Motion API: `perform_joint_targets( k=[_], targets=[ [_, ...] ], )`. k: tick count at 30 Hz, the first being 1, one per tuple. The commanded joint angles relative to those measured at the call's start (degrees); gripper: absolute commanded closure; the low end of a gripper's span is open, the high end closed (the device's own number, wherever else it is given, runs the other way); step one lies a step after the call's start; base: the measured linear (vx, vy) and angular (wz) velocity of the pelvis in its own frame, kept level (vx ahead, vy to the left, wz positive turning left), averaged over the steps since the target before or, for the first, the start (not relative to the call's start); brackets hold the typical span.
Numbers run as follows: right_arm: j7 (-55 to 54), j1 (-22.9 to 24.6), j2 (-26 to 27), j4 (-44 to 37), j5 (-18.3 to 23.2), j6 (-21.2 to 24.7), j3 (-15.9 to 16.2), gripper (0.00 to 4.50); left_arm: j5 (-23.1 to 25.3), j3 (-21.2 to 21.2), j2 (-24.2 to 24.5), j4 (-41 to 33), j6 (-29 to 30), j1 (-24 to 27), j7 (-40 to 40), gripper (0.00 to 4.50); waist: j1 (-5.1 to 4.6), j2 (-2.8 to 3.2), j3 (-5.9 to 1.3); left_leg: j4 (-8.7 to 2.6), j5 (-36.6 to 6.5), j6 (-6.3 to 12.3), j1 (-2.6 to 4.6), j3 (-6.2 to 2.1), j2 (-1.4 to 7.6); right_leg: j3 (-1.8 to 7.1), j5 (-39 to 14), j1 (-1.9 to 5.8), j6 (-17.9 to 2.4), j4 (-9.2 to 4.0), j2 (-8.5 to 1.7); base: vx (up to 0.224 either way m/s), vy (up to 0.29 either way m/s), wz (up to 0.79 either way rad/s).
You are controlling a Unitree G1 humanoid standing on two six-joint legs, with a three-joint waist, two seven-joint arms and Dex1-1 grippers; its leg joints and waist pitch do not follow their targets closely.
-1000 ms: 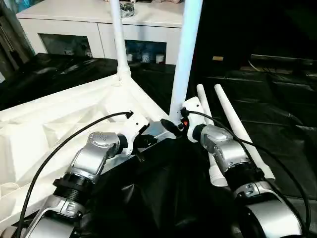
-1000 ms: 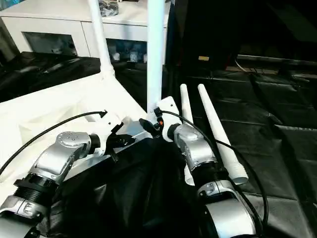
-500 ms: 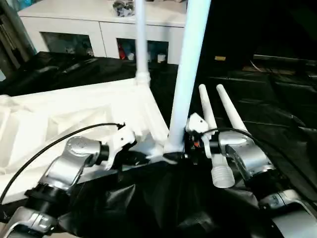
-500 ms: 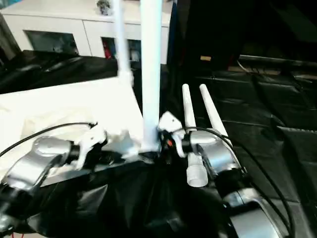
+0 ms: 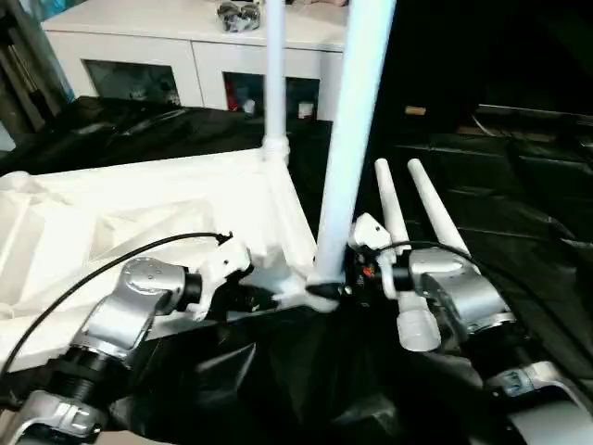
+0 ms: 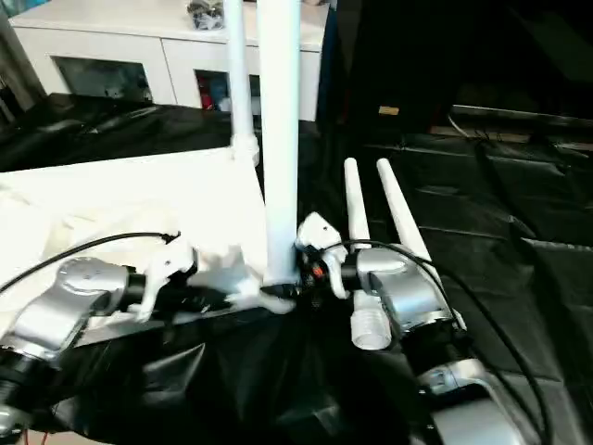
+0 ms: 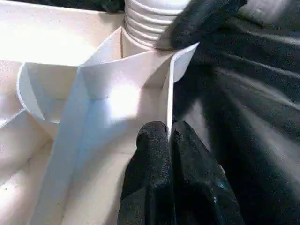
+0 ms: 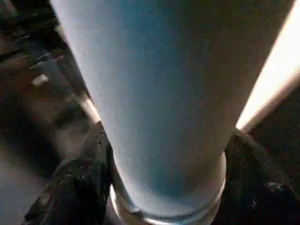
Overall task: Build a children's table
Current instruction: Rotate leg to tighten
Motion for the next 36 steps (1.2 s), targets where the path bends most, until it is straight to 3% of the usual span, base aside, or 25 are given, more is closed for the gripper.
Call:
perform_joint_targets(
  k=[1, 4, 5, 6, 9, 11, 13, 17, 19, 23, 26, 32, 36],
  targets=[
    [-5.76, -0.27, 4.41, 4.31, -1.75, 0.84, 2.61, 1.78, -2.6, 1.1, -5.9, -0.28, 0.26, -3.29, 5.31, 4.5, -0.4, -0.53, -3.29, -4.19, -15.32, -0.71, 1.4, -1.82, 3.05, 2.65, -20.75, 1.84, -10.69, -5.03, -4.89, 0.0, 0.0, 0.0],
    [-17.74, -2.24, 9.24, 9.92, -2.77, 0.95, 0.27, 1.78, -0.09, 3.07, -11.59, 4.6, 1.7, -6.99, 17.17, 4.5, -0.79, -0.14, -3.13, -4.09, -17.09, -1.4, 1.82, -1.79, 2.95, 2.66, -23.26, 1.4, -10.14, -5.57, -4.83, 0.0, 0.0, 0.0],
    [-17.74, -2.24, 9.24, 9.92, -2.77, 0.95, 0.27, 1.78, -0.09, 3.07, -11.59, 4.6, 1.7, -6.99, 17.17, 4.5, -0.84, -0.3, -3.17, -4.11, -17.45, -1.47, 1.87, -1.87, 2.88, 2.59, -23.77, 1.51, -9.96, -5.69, -4.81, 0.0, 0.0, 0.0],
    [-25.74, -4.09, 11.78, 13.6, -3.12, 1.53, -1.57, 1.78, 0.59, 3.13, -13.93, 5.65, 2.18, -7.92, 19.95, 4.5, -0.71, -0.06, -3.21, -4.13, -17.57, -1.34, 1.84, -1.94, 2.96, 2.67, -24.05, 1.52, -9.63, -5.79, -4.98, 0.0, 0.0, 0.0],
    [-26.76, -4.85, 12.67, 14.84, -3.22, -0.28, -2.42, 1.78, 1.51, 1.96, -14.08, 5.43, 1.89, -7.76, 19.32, 4.5, -0.91, -0.13, -3.31, -4.28, -18.42, -1.09, 1.65, -2.12, 2.96, 2.51, -24.17, 1.59, -8.87, -5.85, -4.98, 0.0, 0.0, 0.0],
    [-24.47, -5.08, 12.94, 14.63, -2.35, -2.1, -3.17, 1.22, 2.14, 0.76, -13.74, 4.9, 1.34, -7.36, 17.79, 4.5, -0.92, -0.06, -3.34, -4.22, -18.65, -0.68, 1.62, -2.05, 2.94, 2.6, -23.44, 1.62, -8.85, -5.87, -5.0, 0.0, 0.0, 0.0],
    [-19.99, -5.12, 12.48, 13.27, -0.17, -1.29, -4.41, 1.06, 1.81, 0.18, -12.96, 3.83, 1.29, -6.74, 15.34, 4.5, -0.82, 0.1, -3.49, -4.27, -17.39, -0.12, 1.44, -2.0, 3.03, 2.67, -20.44, 1.82, -9.49, -5.54, -4.88, 0.0, 0.0, 0.0],
    [-15.24, -5.1, 10.9, 12.4, -0.1, -2.32, -2.96, 0.64, 1.43, -0.5, -11.43, 3.13, 0.56, -6.29, 12.59, 4.5, -0.84, 0.24, -3.61, -4.25, -16.25, 0.39, 1.3, -1.93, 3.04, 2.57, -16.61, 2.05, -10.85, -5.11, -4.76, 0.0, 0.0, 0.0],
    [-6.96, -3.39, 6.97, 8.34, -0.27, -4.33, 0.45, 0.52, 0.51, -1.17, -8.58, 1.52, -0.34, -5.25, 7.73, 4.5, -0.61, 0.2, -3.75, -4.09, -14.51, 1.37, 1.06, -1.89, 3.14, 2.5, -14.03, 2.4, -11.46, -4.92, -4.86, 0.0, 0.0, 0.0],
    [-0.46, -2.19, 3.8, 5.38, 0.13, -5.19, 1.64, 0.52, -0.54, -1.65, -6.33, -0.15, -1.61, -4.02, 2.78, 4.5, -0.52, 0.25, -4.11, -3.75, -11.4, 2.63, 1.0, -1.64, 3.19, 2.42, -7.82, 2.5, -13.4, -4.1, -4.59, 0.0, 0.0, 0.0],
    [5.97, -1.19, 0.75, 2.6, 0.44, -5.33, 2.48, 0.52, -1.76, -1.93, -4.2, -1.94, -1.7, -2.8, -1.67, 4.5, 0.11, 0.42, -4.03, -3.64, -9.84, 3.91, 0.96, -1.48, 3.43, 2.28, -4.87, 2.59, -14.55, -3.8, -4.54, 0.0, 0.0, 0.0],
    [13.38, -0.43, -3.37, 0.43, 0.58, -4.68, 4.47, 0.83, -3.05, -2.64, -0.79, -3.61, -1.66, -1.32, -6.98, 4.5, 0.33, 0.38, -3.52, -4.07, -15.09, 1.95, 1.5, -1.52, 3.57, 2.36, -13.17, 2.12, -13.75, -4.57, -4.61, 0.0, 0.0, 0.0],
    [15.96, 0.0, -3.99, -1.02, 1.18, -2.96, 4.74, 1.21, -3.33, -2.69, 0.26, -4.23, -1.29, -0.87, -8.79, 4.5, 0.34, 0.3, -3.45, -4.19, -15.62, 1.25, 1.41, -1.57, 3.53, 2.52, -14.97, 2.1, -12.93, -4.66, -4.63, 0.0, 0.0, 0.0]
  ],
)
